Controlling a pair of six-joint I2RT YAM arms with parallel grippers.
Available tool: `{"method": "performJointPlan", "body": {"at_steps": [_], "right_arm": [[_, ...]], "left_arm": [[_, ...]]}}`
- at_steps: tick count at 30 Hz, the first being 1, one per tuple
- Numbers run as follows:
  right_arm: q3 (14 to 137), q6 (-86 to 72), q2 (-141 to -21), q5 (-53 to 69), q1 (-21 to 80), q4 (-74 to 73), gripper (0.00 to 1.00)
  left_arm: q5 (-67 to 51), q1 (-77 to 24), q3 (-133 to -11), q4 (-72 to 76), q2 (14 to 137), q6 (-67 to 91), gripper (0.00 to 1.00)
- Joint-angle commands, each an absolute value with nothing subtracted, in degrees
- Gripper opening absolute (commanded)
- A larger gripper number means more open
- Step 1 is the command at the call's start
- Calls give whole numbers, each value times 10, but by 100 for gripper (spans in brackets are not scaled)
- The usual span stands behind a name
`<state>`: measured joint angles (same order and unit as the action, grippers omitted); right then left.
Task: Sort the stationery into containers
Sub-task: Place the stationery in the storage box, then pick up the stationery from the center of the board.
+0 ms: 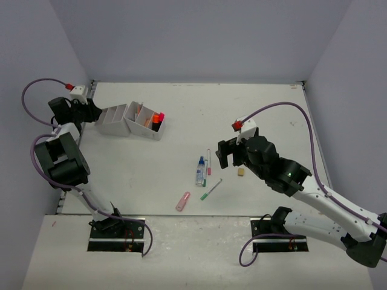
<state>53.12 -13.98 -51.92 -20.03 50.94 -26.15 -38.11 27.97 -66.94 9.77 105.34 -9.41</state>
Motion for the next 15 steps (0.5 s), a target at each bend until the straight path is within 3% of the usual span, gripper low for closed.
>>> {"method": "performJointPlan", "body": {"at_steps": [1, 8, 10, 13, 14, 15], "right_arm": [[532, -138, -524, -212, 508, -242, 99], [550, -179, -614, -188, 438, -259, 99], [563, -197, -659, -161, 390, -285, 99], [587, -214, -725, -164, 366, -323, 99], [594, -226, -744, -167, 362, -333, 99], [600, -249, -769, -175, 354, -351, 98]], "left_arm": [[-382, 279, -669, 147, 1024, -60, 41], [-323, 245, -727, 176, 919, 140, 62], [-248, 215, -745, 105, 865, 171, 73], [-215, 181, -753, -22, 748, 211, 76], [-205, 172, -728, -33, 712, 218, 88], [-195, 157, -705, -35, 654, 232, 94]]}}
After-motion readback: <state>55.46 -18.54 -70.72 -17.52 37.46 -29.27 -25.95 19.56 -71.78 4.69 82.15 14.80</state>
